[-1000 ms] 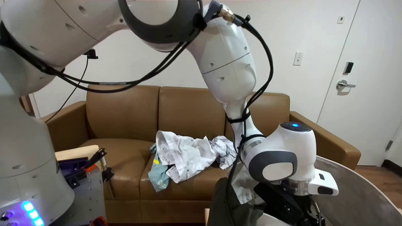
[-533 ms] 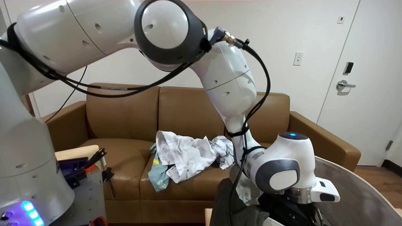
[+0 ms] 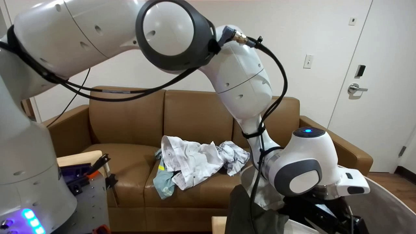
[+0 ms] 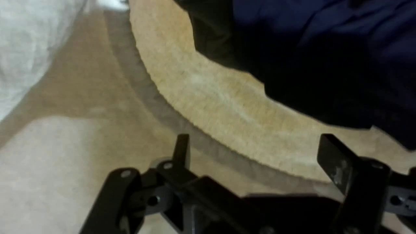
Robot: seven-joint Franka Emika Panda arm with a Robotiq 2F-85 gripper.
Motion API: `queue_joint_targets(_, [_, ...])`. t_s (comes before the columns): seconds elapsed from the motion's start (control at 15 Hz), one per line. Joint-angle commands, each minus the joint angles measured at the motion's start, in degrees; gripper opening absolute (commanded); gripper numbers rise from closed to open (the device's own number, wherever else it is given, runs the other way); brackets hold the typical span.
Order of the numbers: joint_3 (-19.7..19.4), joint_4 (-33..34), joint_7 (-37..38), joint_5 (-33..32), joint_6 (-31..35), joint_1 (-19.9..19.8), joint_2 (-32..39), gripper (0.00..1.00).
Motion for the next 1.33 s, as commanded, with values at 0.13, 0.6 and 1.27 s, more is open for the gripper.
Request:
queue_joint_targets(0.13, [9.3,9.9,-1.8,-0.7,1.0,-7.1,3.9,1.0])
queue_joint_targets(0.6, [10.2,6.9,-0.6,-0.5,0.1,-6.6,0.8,1.0])
queue_joint_targets(1.27, [7.3,0.8,-0.3,-0.5,-7.0,-5.6,-11.0,1.0])
